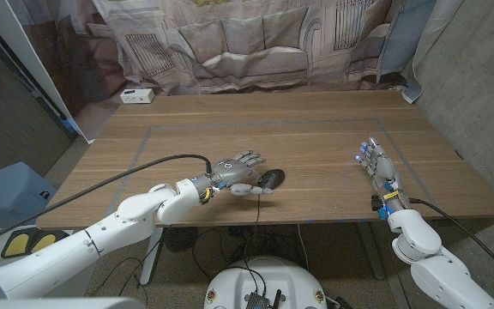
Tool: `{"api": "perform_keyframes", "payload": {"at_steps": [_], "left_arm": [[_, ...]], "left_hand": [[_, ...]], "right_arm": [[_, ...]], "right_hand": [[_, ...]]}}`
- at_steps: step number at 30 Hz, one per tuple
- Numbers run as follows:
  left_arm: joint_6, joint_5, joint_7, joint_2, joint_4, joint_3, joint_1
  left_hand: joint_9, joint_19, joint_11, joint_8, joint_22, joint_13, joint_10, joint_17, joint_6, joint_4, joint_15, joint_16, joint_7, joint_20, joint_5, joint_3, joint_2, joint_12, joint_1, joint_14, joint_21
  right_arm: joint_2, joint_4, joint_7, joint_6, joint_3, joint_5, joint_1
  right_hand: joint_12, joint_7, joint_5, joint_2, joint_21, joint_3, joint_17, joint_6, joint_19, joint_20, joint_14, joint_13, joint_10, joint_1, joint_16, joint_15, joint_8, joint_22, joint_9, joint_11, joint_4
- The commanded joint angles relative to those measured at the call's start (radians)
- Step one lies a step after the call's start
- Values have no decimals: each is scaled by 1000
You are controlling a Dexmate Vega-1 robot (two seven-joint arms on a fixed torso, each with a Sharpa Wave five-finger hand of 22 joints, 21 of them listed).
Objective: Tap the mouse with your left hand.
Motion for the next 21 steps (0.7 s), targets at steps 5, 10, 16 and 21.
{"api": "perform_keyframes", "payload": {"at_steps": [5,10,16,21], "left_arm": [[22,-12,-22,-1,7,8,1],[18,-20,-20,1,10,9,0],[10,-26,-6,2,13,7,1],[11,-27,11,7,9,-4,2]], "left_hand": [[5,5,1,9,3,3,19,0,53,-5,-4,7,26,3,-8,0,0,7,17,16,7],[5,5,1,9,3,2,23,0,59,-6,-6,8,24,4,-9,0,0,8,18,21,6],[5,8,0,7,3,3,26,0,63,-6,-6,7,22,6,-10,-1,1,7,21,25,7],[5,11,0,6,3,3,28,0,64,-6,-9,8,19,7,-11,-1,2,7,22,31,8]], "right_arm": [[-2,-9,-1,-8,1,0,-2],[-2,-10,-1,-9,0,-1,0],[-2,-11,-3,-11,0,-3,1],[-1,-13,-8,-16,0,-3,1]], "right_hand": [[-2,-3,-3,6,-1,-6,3,10,4,6,-1,4,6,-1,-3,9,-2,4,3,-3,-2],[-2,-3,-3,7,-1,-7,3,11,4,6,-2,4,6,-1,-3,8,-1,4,3,-2,-2],[-2,-3,-3,7,-1,-7,3,10,4,5,-2,5,7,-1,-3,7,-2,4,3,-2,-2],[-3,-3,-3,7,-1,-7,3,11,4,5,-3,5,6,-1,-3,8,-1,4,3,-4,-2]]}}
